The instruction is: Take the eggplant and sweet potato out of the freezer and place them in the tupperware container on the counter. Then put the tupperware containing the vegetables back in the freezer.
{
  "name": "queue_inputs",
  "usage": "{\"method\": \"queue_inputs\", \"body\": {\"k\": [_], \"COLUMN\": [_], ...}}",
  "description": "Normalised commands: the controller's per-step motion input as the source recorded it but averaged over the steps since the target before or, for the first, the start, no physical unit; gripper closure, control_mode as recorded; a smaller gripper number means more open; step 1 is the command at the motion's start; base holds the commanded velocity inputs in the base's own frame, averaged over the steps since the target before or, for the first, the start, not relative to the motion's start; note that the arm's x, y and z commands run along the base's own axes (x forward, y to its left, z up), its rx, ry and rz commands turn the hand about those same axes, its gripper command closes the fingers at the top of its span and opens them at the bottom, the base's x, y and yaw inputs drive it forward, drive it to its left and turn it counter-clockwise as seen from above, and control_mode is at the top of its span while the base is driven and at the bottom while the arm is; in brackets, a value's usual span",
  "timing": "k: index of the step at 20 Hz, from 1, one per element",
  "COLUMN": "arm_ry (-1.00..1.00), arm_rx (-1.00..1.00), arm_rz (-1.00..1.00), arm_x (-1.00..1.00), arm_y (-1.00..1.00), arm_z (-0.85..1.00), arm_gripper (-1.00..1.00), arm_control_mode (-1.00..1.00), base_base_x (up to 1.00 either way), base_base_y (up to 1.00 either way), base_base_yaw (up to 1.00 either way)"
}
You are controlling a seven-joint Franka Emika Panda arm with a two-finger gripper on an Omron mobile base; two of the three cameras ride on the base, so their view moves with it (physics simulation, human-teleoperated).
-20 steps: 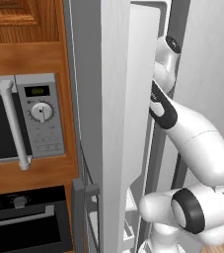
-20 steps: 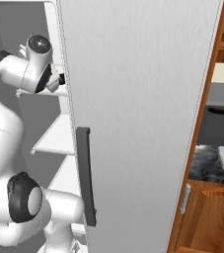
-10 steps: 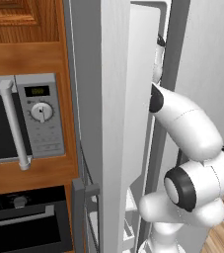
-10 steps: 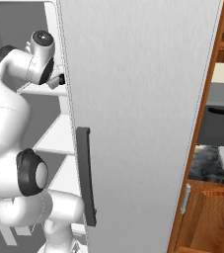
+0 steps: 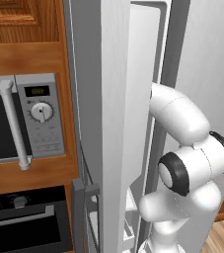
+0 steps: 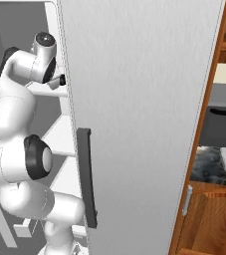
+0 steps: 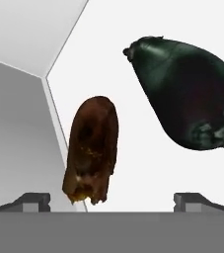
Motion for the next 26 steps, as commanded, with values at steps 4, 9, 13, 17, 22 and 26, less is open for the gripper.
{"method": "queue_inputs", "body": {"k": [4, 9, 13, 17, 22, 26], "arm_ry": [0.09, 0.12, 0.13, 0.12, 0.11, 0.09], "arm_rx": [0.05, 0.05, 0.04, 0.01, 0.0, 0.0], "arm_rz": [-0.05, -0.04, -0.03, -0.03, -0.04, -0.07], "arm_x": [0.4, 0.46, 0.41, 0.23, -0.04, -0.2], "arm_y": [0.05, 0.1, 0.19, 0.14, 0.06, 0.04], "arm_z": [-0.1, -0.11, -0.14, -0.22, -0.4, -0.51], "arm_gripper": [-1.0, -1.0, -1.0, -1.0, -1.0, 1.0], "arm_control_mode": [-1.0, -1.0, -1.0, -1.0, -1.0, -1.0], "base_base_x": [0.0, 0.0, 0.0, 0.0, 0.0, 0.0], "base_base_y": [0.0, 0.0, 0.0, 0.0, 0.0, 0.0], "base_base_yaw": [0.0, 0.0, 0.0, 0.0, 0.0, 0.0]}}
